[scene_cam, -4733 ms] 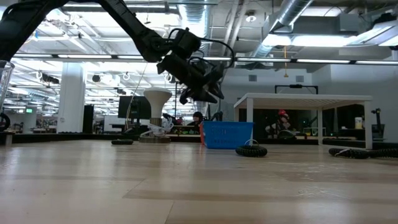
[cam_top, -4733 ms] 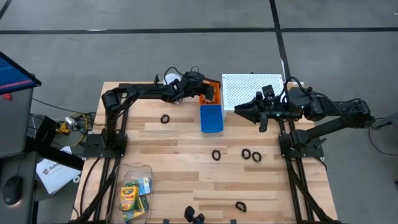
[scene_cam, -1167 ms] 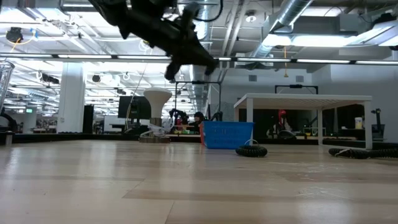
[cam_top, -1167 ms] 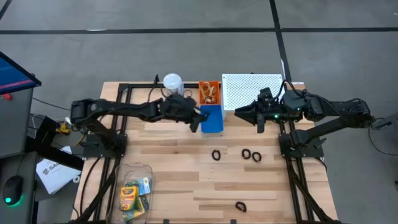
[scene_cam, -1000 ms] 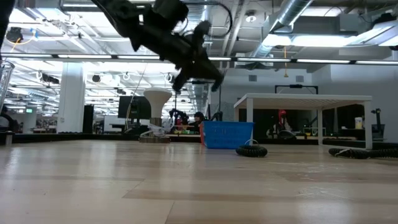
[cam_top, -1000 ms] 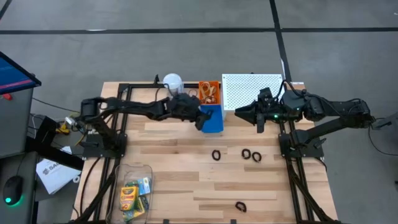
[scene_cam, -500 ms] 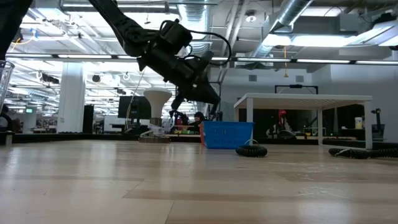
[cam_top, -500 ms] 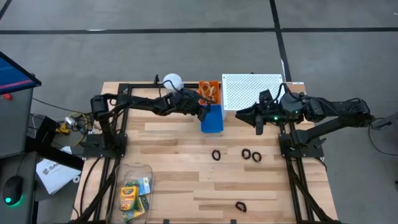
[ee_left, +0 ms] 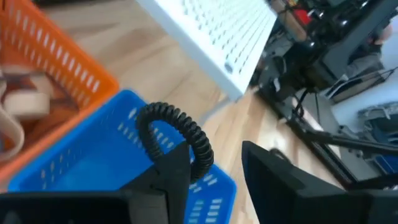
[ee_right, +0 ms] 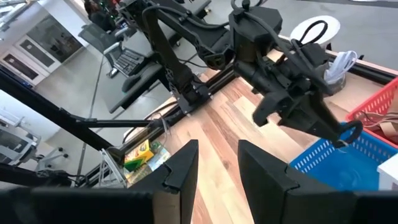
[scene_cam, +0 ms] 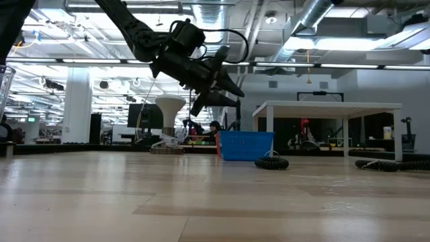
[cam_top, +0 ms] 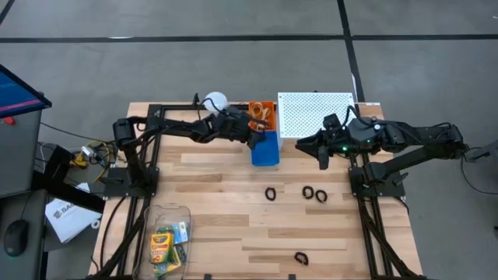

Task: Pick & Place Office Desk Supplies
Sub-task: Put the black spring keychain into the blue basket

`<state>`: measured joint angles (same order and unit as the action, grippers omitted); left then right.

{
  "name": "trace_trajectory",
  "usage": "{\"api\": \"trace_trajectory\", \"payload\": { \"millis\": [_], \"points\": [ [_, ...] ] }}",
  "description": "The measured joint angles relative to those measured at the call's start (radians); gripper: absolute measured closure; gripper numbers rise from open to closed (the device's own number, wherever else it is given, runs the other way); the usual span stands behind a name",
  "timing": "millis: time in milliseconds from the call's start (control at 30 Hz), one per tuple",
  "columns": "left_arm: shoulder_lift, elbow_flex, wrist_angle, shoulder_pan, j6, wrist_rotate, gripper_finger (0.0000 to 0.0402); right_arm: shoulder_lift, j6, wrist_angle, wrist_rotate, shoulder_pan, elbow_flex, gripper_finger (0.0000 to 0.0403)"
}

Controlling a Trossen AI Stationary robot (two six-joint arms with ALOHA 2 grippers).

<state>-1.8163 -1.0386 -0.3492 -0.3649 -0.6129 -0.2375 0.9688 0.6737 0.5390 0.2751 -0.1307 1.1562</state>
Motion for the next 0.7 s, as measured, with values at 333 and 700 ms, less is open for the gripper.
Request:
{"api": "trace_trajectory", "payload": {
  "millis": [333, 700],
  "points": [
    [0.037, 0.0, 0.178, 0.036, 0.128, 0.095, 0.0274, 0.0, 0.003, 0.008, 0.02, 0.001, 0.0, 0.0292],
    [0.075, -0.012, 0.206, 0.037, 0.158, 0.166, 0.0243, 0.0, -0.008, 0.015, 0.044, 0.009, 0.0, 0.0292]
  ]
}}
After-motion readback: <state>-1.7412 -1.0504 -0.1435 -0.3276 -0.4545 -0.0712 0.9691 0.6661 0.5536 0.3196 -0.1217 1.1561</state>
